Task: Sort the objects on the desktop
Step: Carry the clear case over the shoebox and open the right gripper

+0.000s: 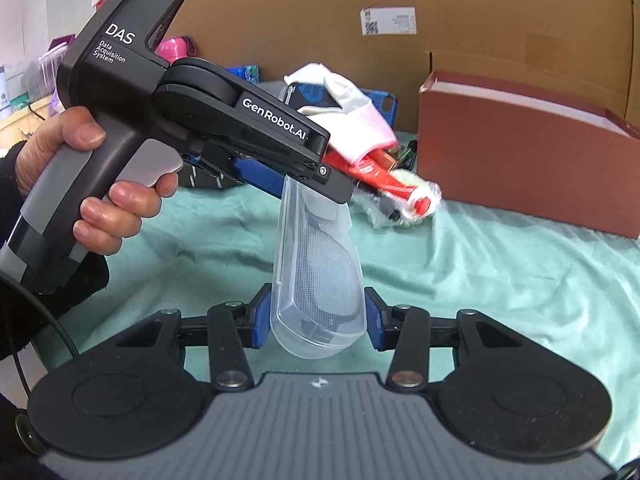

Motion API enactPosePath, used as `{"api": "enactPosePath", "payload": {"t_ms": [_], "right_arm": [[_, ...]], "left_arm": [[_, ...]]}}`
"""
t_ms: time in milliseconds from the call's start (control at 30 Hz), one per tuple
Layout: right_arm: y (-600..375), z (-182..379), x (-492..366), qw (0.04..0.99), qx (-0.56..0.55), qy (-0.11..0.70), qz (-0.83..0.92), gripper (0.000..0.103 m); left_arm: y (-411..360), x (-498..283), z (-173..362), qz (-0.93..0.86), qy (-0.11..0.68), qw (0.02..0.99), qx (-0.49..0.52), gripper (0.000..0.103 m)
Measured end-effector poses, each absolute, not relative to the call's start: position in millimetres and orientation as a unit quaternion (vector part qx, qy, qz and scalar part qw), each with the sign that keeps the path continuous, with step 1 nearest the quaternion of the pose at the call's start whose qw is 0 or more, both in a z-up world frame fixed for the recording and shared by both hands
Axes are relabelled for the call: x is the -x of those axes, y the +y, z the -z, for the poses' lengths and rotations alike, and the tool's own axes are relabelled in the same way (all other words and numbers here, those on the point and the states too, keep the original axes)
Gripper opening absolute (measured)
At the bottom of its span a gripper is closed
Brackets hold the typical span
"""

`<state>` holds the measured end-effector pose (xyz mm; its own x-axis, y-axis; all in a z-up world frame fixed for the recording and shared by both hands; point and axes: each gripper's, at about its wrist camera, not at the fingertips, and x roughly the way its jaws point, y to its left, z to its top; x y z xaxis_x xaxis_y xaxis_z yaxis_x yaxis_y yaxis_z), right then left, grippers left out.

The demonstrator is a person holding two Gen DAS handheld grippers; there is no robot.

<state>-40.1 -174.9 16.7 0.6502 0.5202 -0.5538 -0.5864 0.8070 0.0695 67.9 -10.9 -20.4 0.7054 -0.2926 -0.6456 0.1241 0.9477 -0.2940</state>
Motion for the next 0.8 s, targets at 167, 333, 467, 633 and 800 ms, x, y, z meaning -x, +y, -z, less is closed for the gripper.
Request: {"api": "enactPosePath", "payload": {"t_ms": [167, 333, 467, 633, 800], "right_arm": [[-187, -37, 37, 0.919, 0.058, 0.251, -0.298, 0.045], [-204, -65, 30, 0.934, 0.062, 0.210, -0.284, 0.045], [-218, -83, 18, 0.945, 0.068, 0.179, -0.266, 0.045], [-236, -101, -8, 0.955, 0.071, 0.158, -0.242, 0.045], [-254, -112, -41, 0.959, 0.067, 0.162, -0.221, 0.045]], "left_arm": [[-21, -72, -10, 0.130, 0.336, 0.927, 0.108, 0.059], [-37, -81, -45, 0.149, 0.294, 0.939, 0.095, 0.059], [-55, -99, -69, 0.162, 0.272, 0.944, 0.089, 0.059], [-76, -135, -86, 0.177, 0.265, 0.943, 0.097, 0.059], [-95, -180, -86, 0.189, 0.283, 0.934, 0.110, 0.059]]}}
